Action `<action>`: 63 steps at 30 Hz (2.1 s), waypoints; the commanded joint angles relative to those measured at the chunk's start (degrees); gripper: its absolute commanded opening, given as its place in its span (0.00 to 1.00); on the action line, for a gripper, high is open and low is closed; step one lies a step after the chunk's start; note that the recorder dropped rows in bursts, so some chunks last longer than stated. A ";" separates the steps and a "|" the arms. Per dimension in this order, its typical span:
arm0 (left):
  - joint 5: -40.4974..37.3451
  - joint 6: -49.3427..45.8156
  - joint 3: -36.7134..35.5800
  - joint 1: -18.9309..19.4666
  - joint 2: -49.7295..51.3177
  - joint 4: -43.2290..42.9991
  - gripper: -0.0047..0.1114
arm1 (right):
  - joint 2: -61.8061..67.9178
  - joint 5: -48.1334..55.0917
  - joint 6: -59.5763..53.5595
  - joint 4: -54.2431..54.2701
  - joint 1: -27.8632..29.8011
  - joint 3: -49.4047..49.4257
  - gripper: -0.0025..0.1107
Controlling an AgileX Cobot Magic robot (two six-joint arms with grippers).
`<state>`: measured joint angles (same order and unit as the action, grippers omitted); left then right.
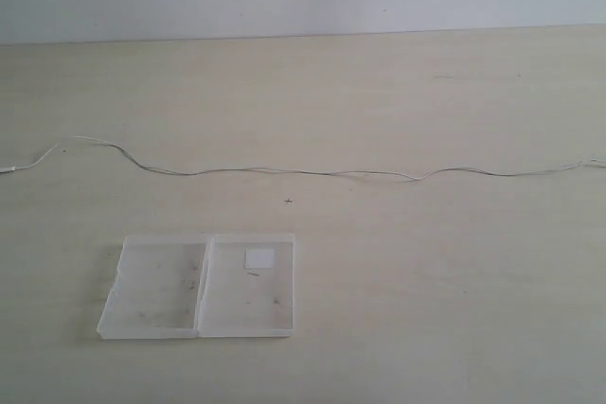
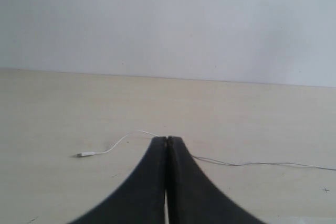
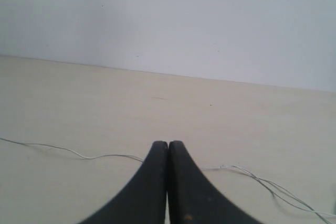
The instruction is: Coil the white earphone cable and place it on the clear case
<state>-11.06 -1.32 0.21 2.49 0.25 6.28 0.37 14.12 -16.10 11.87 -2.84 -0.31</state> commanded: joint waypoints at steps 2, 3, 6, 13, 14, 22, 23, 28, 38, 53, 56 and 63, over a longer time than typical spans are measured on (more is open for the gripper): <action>0.37 -0.17 -0.21 -0.26 -0.25 -0.07 0.04 | -0.37 -4.77 -0.25 -0.74 0.22 0.31 0.02; 0.37 -0.17 -0.21 -0.26 -0.25 -0.07 0.04 | -0.37 -6.23 -0.25 -0.74 0.22 0.31 0.02; 0.37 -0.17 -0.21 -0.26 -0.25 -0.07 0.04 | -0.37 -14.42 -0.25 -0.74 0.22 0.31 0.02; 0.37 -0.17 -0.21 -0.26 -0.25 -0.07 0.04 | -0.37 -23.53 13.53 10.52 0.22 0.31 0.02; 0.37 -0.17 -0.21 -0.26 -0.25 -0.07 0.04 | -0.37 -27.36 19.03 15.24 0.22 0.31 0.02; 0.37 -0.17 -0.21 -0.26 -0.25 -0.07 0.04 | -0.37 -45.37 37.33 25.37 0.22 0.31 0.02; 0.37 -0.17 -0.21 -0.26 -0.25 -0.07 0.04 | -0.37 -45.48 37.47 25.37 0.22 0.31 0.02; 0.37 -0.17 -0.21 -0.26 -0.25 -0.07 0.04 | -0.37 -45.38 32.92 30.84 0.22 -0.92 0.02; 0.37 -0.17 -0.21 -0.26 -0.25 -0.07 0.04 | 39.51 -18.25 -22.65 25.09 0.22 -36.99 0.02; 0.37 -0.17 -0.21 -0.26 -0.25 -0.07 0.04 | 71.81 23.88 18.41 -42.61 1.53 -68.79 0.02; 0.37 -0.17 -0.21 -0.26 -0.25 -0.07 0.04 | 72.00 23.76 16.61 -43.41 1.53 -68.79 0.02; 0.37 -0.17 -0.21 -0.26 -0.25 -0.07 0.04 | 77.33 40.78 -2.51 -32.63 1.53 -72.08 0.02</action>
<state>-11.06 -1.45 0.21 2.49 0.25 6.28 74.71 46.25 -11.57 -24.89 -1.49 -70.60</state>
